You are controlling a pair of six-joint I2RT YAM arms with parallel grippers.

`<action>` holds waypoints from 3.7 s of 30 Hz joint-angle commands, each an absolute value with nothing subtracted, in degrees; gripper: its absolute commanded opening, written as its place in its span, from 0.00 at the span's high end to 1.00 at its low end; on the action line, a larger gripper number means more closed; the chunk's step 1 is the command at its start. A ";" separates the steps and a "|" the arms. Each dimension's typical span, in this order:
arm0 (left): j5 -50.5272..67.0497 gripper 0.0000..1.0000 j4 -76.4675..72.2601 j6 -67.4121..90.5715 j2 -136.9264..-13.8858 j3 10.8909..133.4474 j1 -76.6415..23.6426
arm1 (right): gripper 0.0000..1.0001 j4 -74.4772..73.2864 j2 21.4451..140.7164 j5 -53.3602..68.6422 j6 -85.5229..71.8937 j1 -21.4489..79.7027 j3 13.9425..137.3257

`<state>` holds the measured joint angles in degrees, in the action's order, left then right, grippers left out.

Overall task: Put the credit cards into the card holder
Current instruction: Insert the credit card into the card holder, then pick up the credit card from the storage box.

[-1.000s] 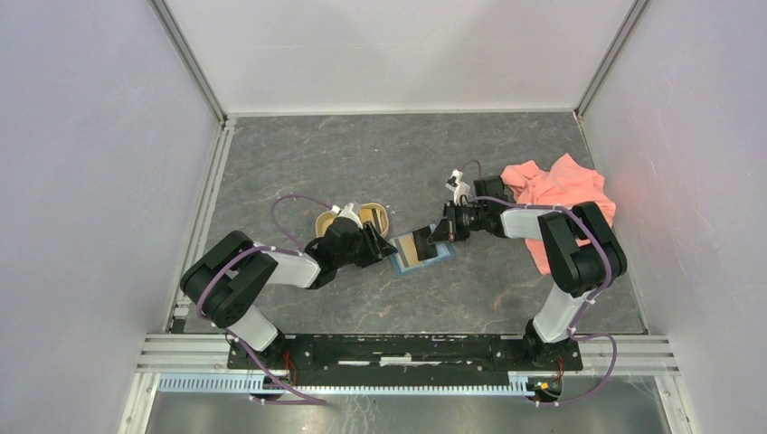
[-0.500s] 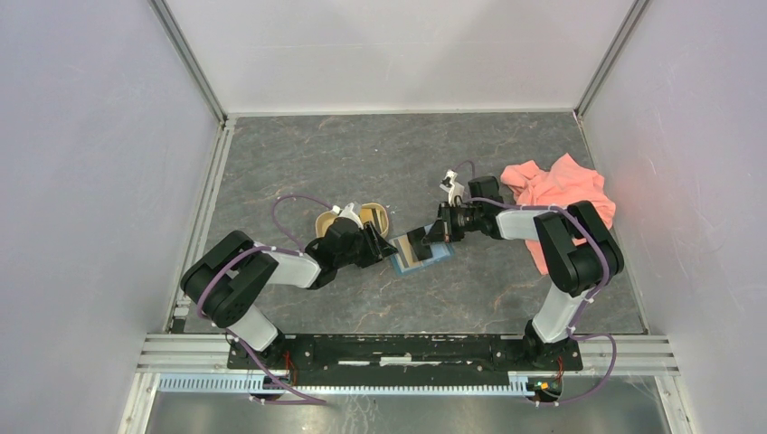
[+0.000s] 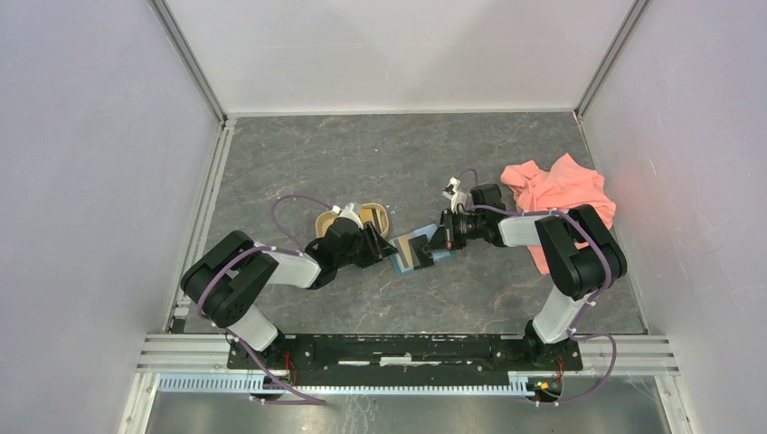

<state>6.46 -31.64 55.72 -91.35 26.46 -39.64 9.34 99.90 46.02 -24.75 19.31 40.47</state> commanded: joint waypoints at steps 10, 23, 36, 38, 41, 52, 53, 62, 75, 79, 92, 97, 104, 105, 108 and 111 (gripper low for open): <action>6.11 0.53 -25.58 52.47 -93.17 25.05 -40.34 | 1.00 8.59 104.94 46.17 -25.53 20.68 45.75; 6.56 0.53 -25.84 52.47 -93.87 25.64 -40.35 | 1.00 6.06 108.52 47.98 -23.71 22.58 49.50; 7.21 0.55 -26.52 52.65 -94.31 25.76 -40.39 | 1.00 4.82 110.91 49.96 -22.64 25.01 52.00; 7.14 0.56 -26.54 52.65 -94.24 25.59 -40.34 | 0.95 2.95 110.77 49.61 -20.41 25.04 53.11; 7.05 0.58 -26.73 52.77 -94.06 25.18 -40.34 | 0.87 0.11 109.83 47.80 -16.74 24.92 54.46; 6.92 0.60 -26.98 52.78 -93.95 24.83 -40.34 | 0.63 -5.70 107.87 44.88 -9.83 24.93 56.74; 6.85 0.60 -26.98 52.81 -93.91 24.79 -40.34 | 0.61 -6.07 107.58 44.64 -9.24 24.94 56.91; 6.74 0.60 -26.60 52.60 -93.19 24.86 -40.34 | 0.49 -8.91 104.67 40.81 -3.77 24.94 57.02; 6.74 0.60 -23.95 48.62 -85.39 25.00 -40.34 | 0.47 -13.11 99.79 41.38 8.06 25.10 58.97; 7.99 0.59 -21.63 45.76 -79.16 25.46 -40.43 | 0.47 -16.80 99.36 45.07 13.54 25.19 60.66; -8.74 0.38 3.16 23.13 -57.56 35.22 -40.18 | 0.46 -30.49 91.65 44.19 36.12 24.43 69.07; -15.83 0.15 6.68 17.41 -55.78 38.06 -39.76 | 0.39 -25.52 83.17 37.18 38.70 24.04 68.90; -6.53 0.03 0.88 19.79 -59.49 39.09 -35.46 | 0.10 -31.39 88.13 44.08 39.70 23.57 73.58; -3.98 0.03 -1.15 21.28 -60.57 38.86 -34.11 | 0.10 -32.54 89.44 47.61 39.64 23.47 73.85; 4.24 0.02 -7.12 26.64 -64.09 38.15 -29.62 | 0.07 -26.03 88.70 50.96 37.69 22.85 67.32; 11.48 0.03 -11.91 32.28 -68.72 38.08 -25.31 | 0.07 -22.06 88.78 52.41 35.45 21.47 63.86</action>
